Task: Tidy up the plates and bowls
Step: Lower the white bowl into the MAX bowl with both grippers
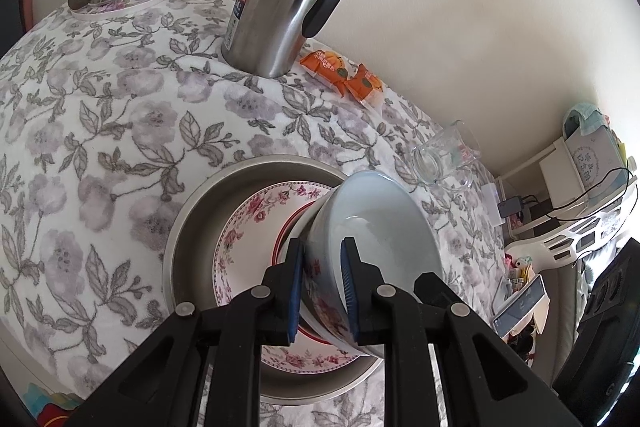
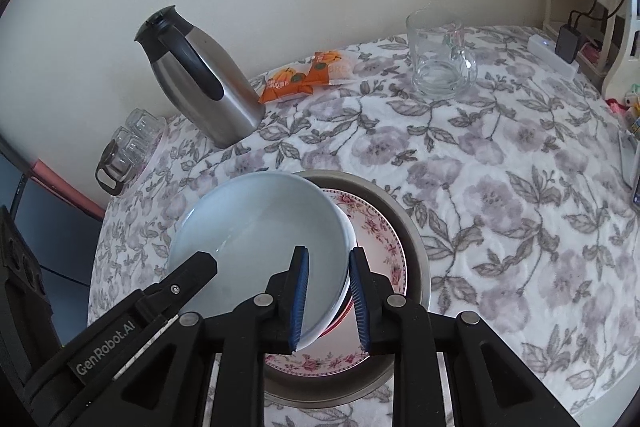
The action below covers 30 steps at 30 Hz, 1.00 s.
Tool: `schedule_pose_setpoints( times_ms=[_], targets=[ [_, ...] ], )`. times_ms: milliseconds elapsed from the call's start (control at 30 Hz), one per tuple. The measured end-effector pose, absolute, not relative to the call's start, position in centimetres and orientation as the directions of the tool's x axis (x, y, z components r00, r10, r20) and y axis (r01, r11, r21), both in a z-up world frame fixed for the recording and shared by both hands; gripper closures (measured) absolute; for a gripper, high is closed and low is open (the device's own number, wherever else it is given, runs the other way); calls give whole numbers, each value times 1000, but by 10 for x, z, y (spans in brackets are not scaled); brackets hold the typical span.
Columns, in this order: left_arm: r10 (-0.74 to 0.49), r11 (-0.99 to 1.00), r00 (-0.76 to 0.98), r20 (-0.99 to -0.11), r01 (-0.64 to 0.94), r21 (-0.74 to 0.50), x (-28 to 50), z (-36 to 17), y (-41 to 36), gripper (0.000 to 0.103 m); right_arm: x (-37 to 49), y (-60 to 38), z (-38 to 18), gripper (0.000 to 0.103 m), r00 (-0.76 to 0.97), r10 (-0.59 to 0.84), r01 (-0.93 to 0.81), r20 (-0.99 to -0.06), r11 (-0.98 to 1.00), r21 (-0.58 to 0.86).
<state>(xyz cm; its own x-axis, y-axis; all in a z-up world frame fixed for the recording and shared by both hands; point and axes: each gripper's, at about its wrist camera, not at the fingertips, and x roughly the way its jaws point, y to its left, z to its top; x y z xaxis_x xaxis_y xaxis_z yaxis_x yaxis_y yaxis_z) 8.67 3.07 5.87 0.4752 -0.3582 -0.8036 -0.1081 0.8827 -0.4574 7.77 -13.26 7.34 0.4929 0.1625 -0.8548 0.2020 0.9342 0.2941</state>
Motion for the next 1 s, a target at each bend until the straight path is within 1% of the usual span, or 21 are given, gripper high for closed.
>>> schedule_pose_setpoints(
  times_ms=[367,700,1000],
  targets=[
    [-342,881,528,-778,-108,-461,82,72,40,84,79,-133,67,79,480,185,198,-858,929,311],
    [-347,886,495,-797,-107,-452,86,60,33,84,76,-133,78,79,510,176,186,-842,933,308],
    [-338,890,498,-798,-107,-444,85,62,32,84,76,-131,75,79,500,172,178,-849,939,295]
  ],
)
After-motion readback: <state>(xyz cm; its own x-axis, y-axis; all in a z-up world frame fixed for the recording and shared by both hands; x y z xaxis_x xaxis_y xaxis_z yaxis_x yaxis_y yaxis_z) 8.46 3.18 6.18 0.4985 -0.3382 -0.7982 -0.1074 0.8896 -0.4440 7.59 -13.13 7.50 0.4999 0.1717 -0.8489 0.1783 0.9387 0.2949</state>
